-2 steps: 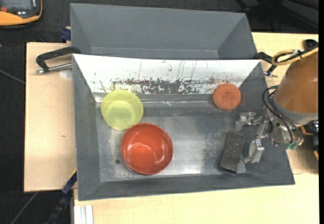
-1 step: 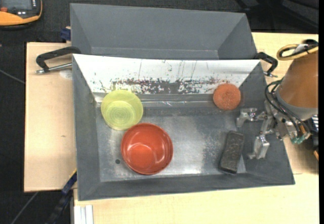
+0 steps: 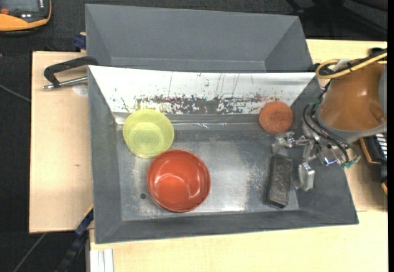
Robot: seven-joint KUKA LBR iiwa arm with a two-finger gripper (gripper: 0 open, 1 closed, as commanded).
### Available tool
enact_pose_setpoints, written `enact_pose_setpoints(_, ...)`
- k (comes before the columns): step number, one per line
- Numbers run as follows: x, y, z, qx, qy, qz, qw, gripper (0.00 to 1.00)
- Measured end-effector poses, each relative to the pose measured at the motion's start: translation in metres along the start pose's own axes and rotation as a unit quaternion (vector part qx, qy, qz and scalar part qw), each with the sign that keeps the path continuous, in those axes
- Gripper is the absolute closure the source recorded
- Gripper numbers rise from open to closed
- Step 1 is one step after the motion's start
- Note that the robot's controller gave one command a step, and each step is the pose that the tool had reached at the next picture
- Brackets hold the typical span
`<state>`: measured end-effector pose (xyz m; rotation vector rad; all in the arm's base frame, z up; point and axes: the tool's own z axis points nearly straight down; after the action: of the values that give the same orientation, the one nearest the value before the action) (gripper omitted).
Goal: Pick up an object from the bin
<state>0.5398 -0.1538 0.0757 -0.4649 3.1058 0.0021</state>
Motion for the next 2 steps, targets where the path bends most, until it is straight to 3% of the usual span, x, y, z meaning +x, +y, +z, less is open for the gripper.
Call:
enact_pose_setpoints(1,-0.001,-0.001,-0.002,0.002,-0.0019,0.000,1.0000,1.00)
enact_pose_setpoints(2,0.017,0.005,0.005,0.001,-0.0019,-0.017,0.9998,1.00)
